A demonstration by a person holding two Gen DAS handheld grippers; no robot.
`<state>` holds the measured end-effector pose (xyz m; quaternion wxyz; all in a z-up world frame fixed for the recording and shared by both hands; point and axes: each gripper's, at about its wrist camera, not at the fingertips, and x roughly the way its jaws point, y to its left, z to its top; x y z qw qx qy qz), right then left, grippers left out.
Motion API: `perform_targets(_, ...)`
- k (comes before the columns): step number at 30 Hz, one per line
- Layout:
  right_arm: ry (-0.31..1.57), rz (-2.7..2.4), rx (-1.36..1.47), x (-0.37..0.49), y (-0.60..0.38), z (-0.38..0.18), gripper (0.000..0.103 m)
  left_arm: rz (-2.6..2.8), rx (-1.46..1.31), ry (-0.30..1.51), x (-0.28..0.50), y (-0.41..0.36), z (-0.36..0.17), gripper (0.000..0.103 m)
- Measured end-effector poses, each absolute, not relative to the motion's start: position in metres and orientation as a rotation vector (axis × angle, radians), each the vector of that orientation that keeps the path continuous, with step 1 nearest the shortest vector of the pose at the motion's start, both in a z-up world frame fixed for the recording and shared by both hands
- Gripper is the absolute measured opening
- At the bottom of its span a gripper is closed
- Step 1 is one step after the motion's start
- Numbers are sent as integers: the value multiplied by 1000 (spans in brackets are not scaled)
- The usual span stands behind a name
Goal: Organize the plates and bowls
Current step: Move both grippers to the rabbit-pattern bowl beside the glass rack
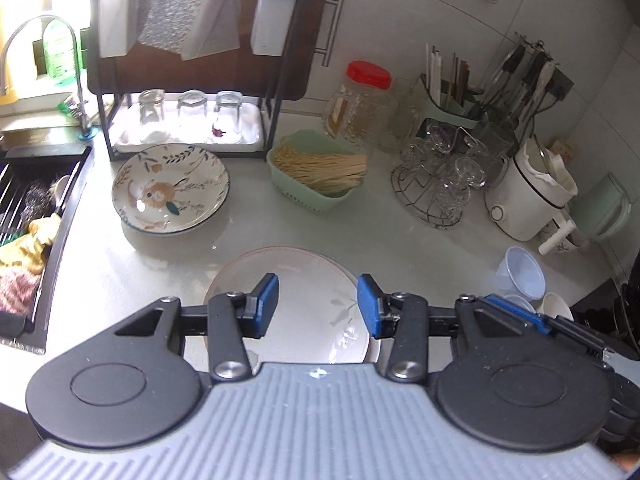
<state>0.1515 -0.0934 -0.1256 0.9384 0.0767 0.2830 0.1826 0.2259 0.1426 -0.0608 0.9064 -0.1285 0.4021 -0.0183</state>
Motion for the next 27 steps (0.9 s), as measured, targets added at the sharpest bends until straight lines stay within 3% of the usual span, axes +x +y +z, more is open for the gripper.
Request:
perform_targets(15,568,526,136,192,-53,-126,21,198,-366,818,207,204,-78,48)
perform_targets(27,665,572,139,283,27,-134,21,249,-449,833,251,288,-109,49)
